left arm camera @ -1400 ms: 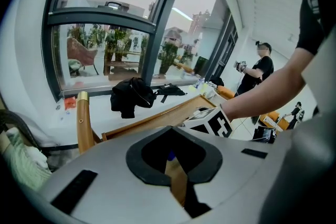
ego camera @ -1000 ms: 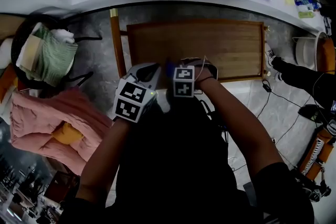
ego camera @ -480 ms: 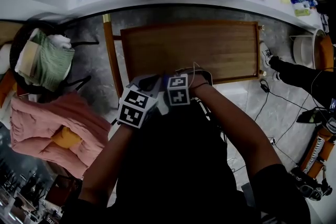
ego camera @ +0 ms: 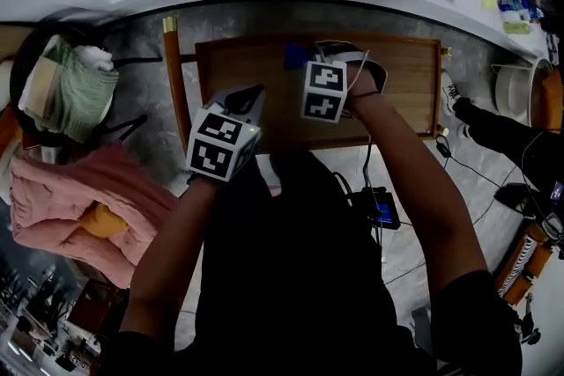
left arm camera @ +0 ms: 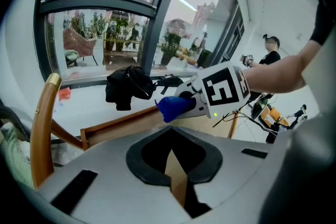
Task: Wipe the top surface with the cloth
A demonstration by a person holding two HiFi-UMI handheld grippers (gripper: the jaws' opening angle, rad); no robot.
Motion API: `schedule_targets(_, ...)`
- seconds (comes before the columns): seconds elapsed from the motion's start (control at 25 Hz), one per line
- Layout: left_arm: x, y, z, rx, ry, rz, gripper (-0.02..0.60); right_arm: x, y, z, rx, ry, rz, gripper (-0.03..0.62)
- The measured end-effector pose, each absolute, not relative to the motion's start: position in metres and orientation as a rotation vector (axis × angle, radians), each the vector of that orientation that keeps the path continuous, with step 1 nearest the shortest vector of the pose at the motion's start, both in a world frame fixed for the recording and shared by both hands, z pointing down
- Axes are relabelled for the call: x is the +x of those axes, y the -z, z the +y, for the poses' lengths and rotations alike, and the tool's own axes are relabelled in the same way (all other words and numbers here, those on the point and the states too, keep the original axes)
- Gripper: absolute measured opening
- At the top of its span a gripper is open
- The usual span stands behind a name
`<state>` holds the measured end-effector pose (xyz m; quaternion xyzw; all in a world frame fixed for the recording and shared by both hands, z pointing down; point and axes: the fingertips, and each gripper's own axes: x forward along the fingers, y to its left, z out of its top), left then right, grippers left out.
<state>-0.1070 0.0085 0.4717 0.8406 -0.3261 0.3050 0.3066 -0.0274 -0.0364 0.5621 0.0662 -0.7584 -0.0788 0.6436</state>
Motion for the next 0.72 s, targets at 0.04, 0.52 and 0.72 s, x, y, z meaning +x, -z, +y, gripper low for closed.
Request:
schedule_targets(0.04, -0.105, -0.473, 0.002, 2.223, -0.802, -0.871, 0.009, -0.028, -0.562, -0.047, 0.172, 0.168, -1.736, 0.048)
schedule_targets(0.52, -0.093, -0.467, -0.022, 2.201, -0.755, -0.936, 0.009, -0.030, -0.586, -0.078, 0.296, 0.340, -1.740, 0.047)
schedule_targets(0.72, -0.094, -0.467, -0.017, 2.187, -0.749, -0.940, 0.009, -0.028, -0.589, -0.079, 0.314, 0.229, -1.762, 0.046)
